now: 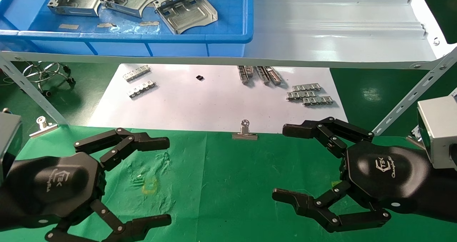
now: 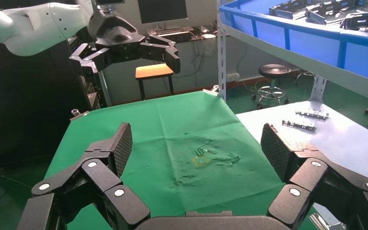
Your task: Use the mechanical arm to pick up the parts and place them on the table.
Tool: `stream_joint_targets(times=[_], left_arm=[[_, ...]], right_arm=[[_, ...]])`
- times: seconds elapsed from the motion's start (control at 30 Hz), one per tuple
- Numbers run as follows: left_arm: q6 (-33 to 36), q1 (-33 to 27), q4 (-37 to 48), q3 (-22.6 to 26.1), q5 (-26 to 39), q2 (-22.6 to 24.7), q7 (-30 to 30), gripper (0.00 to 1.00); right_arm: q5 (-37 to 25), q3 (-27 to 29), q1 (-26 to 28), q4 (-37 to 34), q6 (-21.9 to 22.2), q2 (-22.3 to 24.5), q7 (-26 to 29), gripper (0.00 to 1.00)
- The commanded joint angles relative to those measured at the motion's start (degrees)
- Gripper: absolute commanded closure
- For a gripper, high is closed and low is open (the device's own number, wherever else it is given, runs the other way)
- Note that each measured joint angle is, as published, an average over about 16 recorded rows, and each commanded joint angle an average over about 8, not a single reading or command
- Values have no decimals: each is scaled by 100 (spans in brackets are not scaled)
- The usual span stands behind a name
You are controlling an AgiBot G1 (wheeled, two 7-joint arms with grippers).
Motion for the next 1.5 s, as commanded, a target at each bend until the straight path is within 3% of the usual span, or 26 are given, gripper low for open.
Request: stream_joint_targets(times=[0.03, 0.3, 0.57, 1.07, 1.27, 1.5], left_arm=[[9, 12, -2, -2, -8, -9, 0, 0], [-560, -457, 277, 40, 246, 405, -23, 0], [-1248, -1471, 1107, 298, 898, 1111, -40, 0], [-1870, -3973, 4284, 1097, 2569, 2433, 718, 0], [-2366, -4546, 5443, 1248, 2949, 2818, 1257, 0], [-2897, -4934, 6168, 1264, 3063, 3154, 1638, 0]], right_arm=[[0, 0, 0, 0, 0, 0, 0, 100], [0, 0, 0, 0, 0, 0, 0, 100], [0, 0, 0, 0, 0, 0, 0, 100], [0, 0, 0, 0, 0, 0, 0, 100], [0, 0, 0, 0, 0, 0, 0, 100], [0, 0, 0, 0, 0, 0, 0, 100]])
